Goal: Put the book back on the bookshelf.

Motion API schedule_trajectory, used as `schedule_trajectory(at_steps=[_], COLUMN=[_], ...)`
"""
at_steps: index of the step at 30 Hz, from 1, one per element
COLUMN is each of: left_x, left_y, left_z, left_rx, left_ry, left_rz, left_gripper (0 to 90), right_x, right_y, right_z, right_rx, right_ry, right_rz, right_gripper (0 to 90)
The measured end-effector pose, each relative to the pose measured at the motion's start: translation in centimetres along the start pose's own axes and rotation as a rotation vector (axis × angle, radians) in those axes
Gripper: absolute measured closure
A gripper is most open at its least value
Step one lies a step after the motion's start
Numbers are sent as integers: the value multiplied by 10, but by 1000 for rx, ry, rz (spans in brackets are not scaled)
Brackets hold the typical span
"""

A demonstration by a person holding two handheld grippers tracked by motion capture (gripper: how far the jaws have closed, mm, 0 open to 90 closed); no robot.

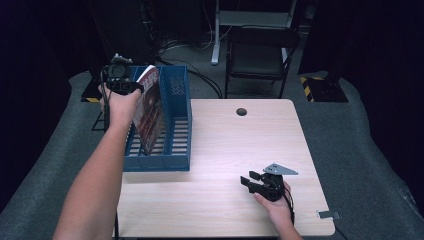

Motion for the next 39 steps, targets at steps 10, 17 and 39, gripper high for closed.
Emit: schedule_trajectory(at_steps=[10,17,39], left_x=[14,21,13], left_y=[-2,-3,-15], left_z=[-14,-23,-33], left_rx=[-10,7,67], left_ry=[5,13,41], left_rz=[-20,-30,-117], left_gripper=[832,831,768], right_x=[0,0,2], right_y=[0,0,0], right_z=[0,0,-1], right_rx=[3,-2,-4], right_ry=[-3,-1,3], right_rz=[0,3,1], right_gripper=[508,508,507])
Point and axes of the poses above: each handheld gripper's, and its own axes: x roughly forward along the jaws, z roughly out of its top, y roughly to its left, the point moved 6 cm from there along x, roughly forward along the jaws, and after that the axes turned 9 degrees about x, right-handed, at the moved point
